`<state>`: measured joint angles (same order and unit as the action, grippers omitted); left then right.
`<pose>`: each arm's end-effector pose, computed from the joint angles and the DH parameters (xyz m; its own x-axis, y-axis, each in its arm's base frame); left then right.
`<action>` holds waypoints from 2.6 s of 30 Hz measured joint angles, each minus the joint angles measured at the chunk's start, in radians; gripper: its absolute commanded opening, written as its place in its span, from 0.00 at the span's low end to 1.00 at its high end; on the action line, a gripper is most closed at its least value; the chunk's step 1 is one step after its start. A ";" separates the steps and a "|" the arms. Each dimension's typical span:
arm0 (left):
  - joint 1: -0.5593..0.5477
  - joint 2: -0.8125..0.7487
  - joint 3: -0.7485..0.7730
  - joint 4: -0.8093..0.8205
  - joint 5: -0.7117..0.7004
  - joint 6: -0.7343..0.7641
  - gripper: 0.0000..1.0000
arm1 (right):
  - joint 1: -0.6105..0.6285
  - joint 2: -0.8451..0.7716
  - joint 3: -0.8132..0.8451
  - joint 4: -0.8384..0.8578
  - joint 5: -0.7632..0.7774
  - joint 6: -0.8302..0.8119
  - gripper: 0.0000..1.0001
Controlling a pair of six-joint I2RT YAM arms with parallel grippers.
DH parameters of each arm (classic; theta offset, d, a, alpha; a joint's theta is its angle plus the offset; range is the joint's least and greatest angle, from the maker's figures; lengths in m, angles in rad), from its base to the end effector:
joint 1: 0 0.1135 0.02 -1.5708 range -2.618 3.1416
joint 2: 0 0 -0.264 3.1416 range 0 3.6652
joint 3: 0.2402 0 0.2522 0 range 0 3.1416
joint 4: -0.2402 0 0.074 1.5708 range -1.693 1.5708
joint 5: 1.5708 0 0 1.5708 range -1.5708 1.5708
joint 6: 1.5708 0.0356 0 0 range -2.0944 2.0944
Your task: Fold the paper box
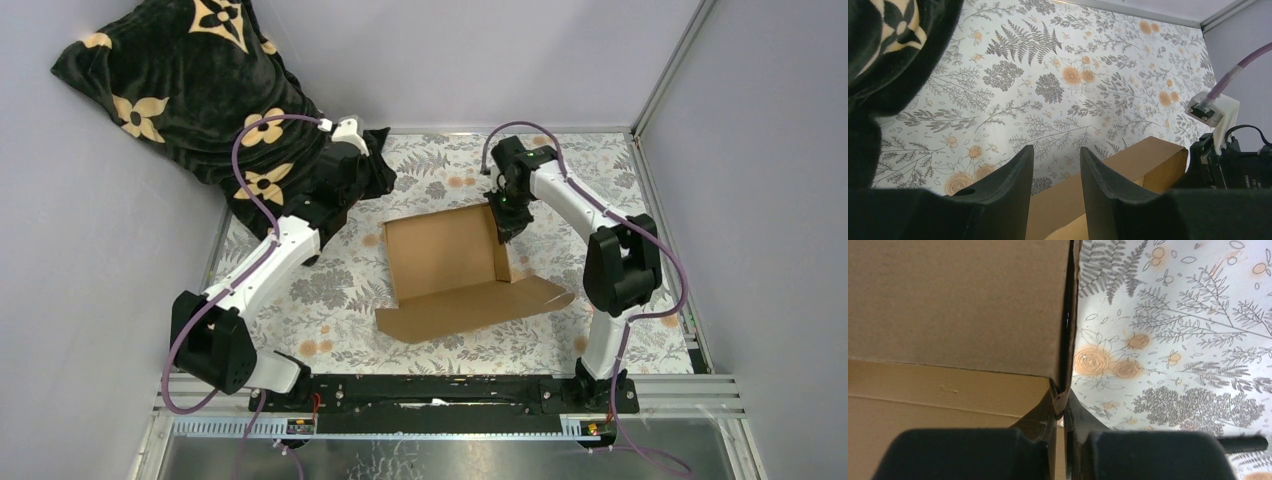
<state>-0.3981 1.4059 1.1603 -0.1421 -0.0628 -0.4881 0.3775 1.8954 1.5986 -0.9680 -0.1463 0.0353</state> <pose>0.3053 -0.1260 0.3311 -0.4641 -0.3125 -0.8288 0.1310 0.9012 -0.4132 0.3596 0.1482 0.2453 -0.9002 -0.3194 -0.2962 -0.3739 0.9153 0.1495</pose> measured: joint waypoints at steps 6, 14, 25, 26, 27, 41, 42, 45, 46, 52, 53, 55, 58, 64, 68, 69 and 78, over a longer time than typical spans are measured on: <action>0.001 0.003 0.004 -0.031 0.051 0.000 0.46 | 0.103 0.000 0.020 -0.036 0.119 0.031 0.02; 0.000 -0.026 -0.037 -0.029 0.138 -0.024 0.46 | 0.223 -0.048 -0.077 0.127 0.333 0.029 0.03; -0.083 -0.061 -0.104 -0.018 0.158 -0.061 0.46 | 0.277 -0.139 -0.225 0.310 0.544 0.012 0.03; -0.084 -0.058 -0.104 -0.016 0.158 -0.061 0.46 | 0.278 -0.145 -0.237 0.328 0.561 0.010 0.03; -0.084 -0.055 -0.104 -0.015 0.158 -0.061 0.46 | 0.280 -0.147 -0.244 0.339 0.576 0.008 0.02; -0.086 -0.016 -0.104 -0.014 0.152 -0.060 0.46 | 0.319 -0.104 -0.224 0.405 0.708 -0.047 0.02; -0.085 -0.008 -0.104 -0.014 0.152 -0.057 0.46 | 0.319 -0.088 -0.205 0.399 0.709 -0.054 0.02; -0.077 0.021 -0.101 -0.012 0.152 -0.050 0.46 | 0.320 -0.035 -0.140 0.367 0.706 -0.077 0.02; -0.072 0.034 -0.099 -0.010 0.153 -0.048 0.46 | 0.320 -0.013 -0.110 0.353 0.704 -0.088 0.02; 0.018 0.110 -0.095 -0.007 0.182 -0.033 0.46 | 0.321 0.075 0.018 0.274 0.681 -0.138 0.03; 0.039 0.122 -0.094 -0.006 0.191 -0.033 0.46 | 0.321 0.085 0.032 0.259 0.677 -0.145 0.03; 0.076 0.150 -0.089 -0.002 0.211 -0.034 0.46 | 0.321 0.107 0.061 0.229 0.670 -0.159 0.03; 0.110 0.187 -0.075 0.010 0.231 -0.034 0.46 | 0.322 0.140 0.095 0.193 0.657 -0.179 0.03; 0.117 0.226 -0.072 0.032 0.268 -0.034 0.46 | 0.337 0.203 0.151 0.122 0.670 -0.232 0.05; 0.117 0.243 -0.072 0.048 0.291 -0.038 0.46 | 0.354 0.238 0.175 0.093 0.694 -0.251 0.08; 0.117 0.248 -0.072 0.052 0.297 -0.039 0.46 | 0.358 0.246 0.177 0.088 0.702 -0.255 0.10; 0.118 0.250 -0.080 0.069 0.307 -0.039 0.46 | 0.372 0.254 0.177 0.128 0.711 -0.266 0.46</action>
<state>-0.2802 1.6562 1.0798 -0.0731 0.2447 -0.5270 0.7490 2.1490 1.7756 -0.8398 0.5648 -0.2310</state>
